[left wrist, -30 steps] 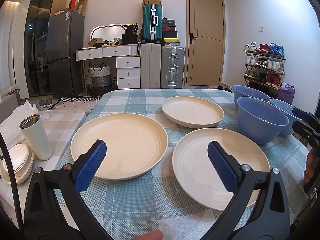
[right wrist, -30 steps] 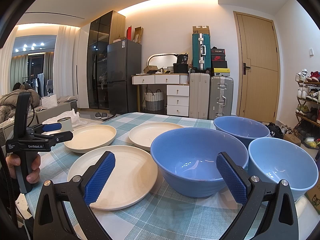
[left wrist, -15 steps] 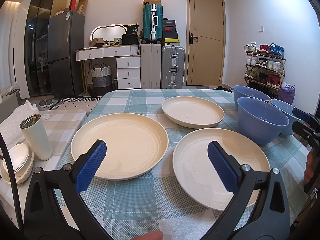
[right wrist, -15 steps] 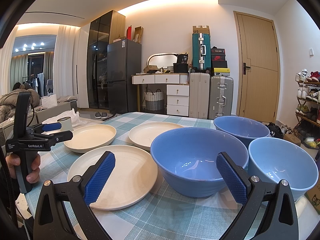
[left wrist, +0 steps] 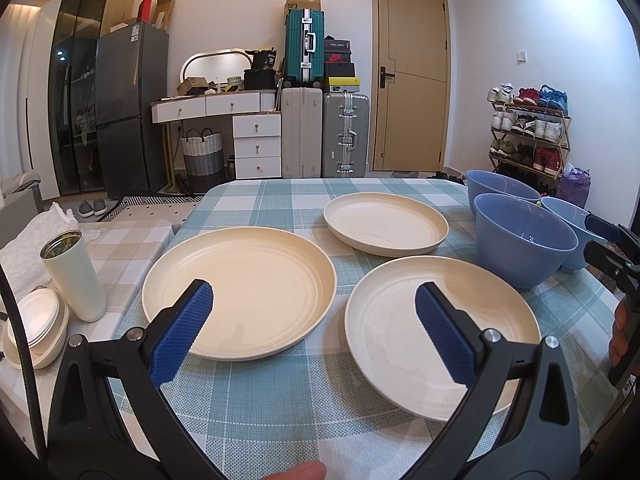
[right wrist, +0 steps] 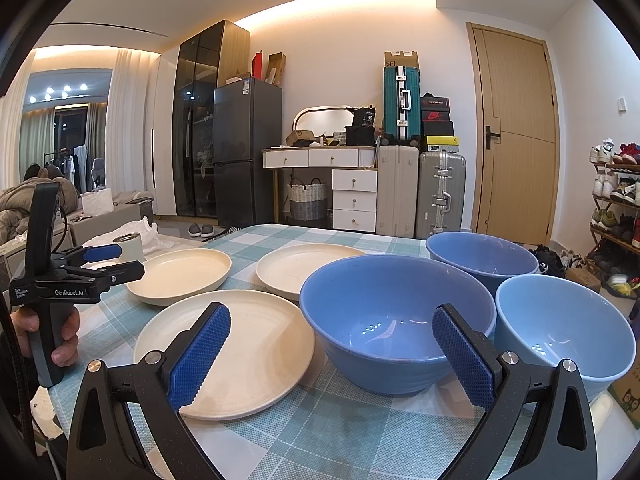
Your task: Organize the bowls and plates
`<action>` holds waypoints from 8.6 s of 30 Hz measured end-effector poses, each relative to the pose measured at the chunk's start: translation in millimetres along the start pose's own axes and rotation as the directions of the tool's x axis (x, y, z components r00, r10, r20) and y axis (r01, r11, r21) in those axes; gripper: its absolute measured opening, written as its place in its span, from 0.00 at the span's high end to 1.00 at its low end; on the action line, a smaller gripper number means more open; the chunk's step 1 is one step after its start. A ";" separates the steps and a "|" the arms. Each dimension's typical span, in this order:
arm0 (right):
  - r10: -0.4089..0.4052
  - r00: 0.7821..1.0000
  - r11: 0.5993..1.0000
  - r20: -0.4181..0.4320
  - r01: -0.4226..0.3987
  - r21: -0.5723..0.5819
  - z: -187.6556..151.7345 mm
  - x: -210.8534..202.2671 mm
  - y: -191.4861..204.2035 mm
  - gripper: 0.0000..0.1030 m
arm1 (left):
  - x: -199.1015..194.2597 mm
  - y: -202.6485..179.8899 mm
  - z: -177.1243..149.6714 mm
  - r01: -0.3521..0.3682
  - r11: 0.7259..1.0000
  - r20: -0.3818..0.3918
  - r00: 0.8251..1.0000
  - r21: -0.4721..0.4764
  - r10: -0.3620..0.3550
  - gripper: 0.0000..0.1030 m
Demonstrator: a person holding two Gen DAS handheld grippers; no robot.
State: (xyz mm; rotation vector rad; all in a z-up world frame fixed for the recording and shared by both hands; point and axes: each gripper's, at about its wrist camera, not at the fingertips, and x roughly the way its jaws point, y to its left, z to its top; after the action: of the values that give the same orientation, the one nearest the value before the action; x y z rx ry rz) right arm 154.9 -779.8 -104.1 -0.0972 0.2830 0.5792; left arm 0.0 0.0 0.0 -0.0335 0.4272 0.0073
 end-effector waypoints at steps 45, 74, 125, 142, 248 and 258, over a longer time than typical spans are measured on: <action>-0.001 0.995 1.000 -0.104 0.003 0.013 29.0 5.1 10.1 0.00 | -25.5 4.8 23.4 -0.079 0.997 -0.007 0.997 -0.026 0.079 0.02; 0.146 0.966 0.988 -0.216 -0.132 0.078 104.5 36.3 49.8 0.00 | -25.4 52.8 53.0 -0.204 0.971 -0.165 0.969 -0.126 0.183 0.02; 0.215 0.846 0.975 -0.488 -0.215 0.056 99.8 226.9 141.1 0.00 | 71.8 161.5 24.1 -0.311 0.919 -0.335 0.916 -0.241 0.222 0.02; 0.253 0.760 0.966 -0.599 -0.233 0.112 61.1 283.7 159.2 0.16 | 101.2 172.6 -0.3 -0.317 0.913 -0.416 0.889 -0.257 0.192 0.10; 0.049 0.864 0.989 -0.501 0.027 0.142 53.4 93.1 58.1 0.78 | 52.6 -13.9 29.2 -0.049 0.997 -0.380 0.923 0.057 0.067 0.77; 0.031 0.855 0.988 -0.517 0.052 0.146 37.3 88.9 51.9 0.78 | 57.9 -26.4 18.1 -0.038 0.995 -0.394 0.916 0.092 0.072 0.76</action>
State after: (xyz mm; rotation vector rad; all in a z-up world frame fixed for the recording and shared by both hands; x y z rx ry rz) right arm 206.1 -683.4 -94.8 -0.1040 0.8554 0.5099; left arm 60.5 -25.8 -6.7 0.0604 0.8366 0.0389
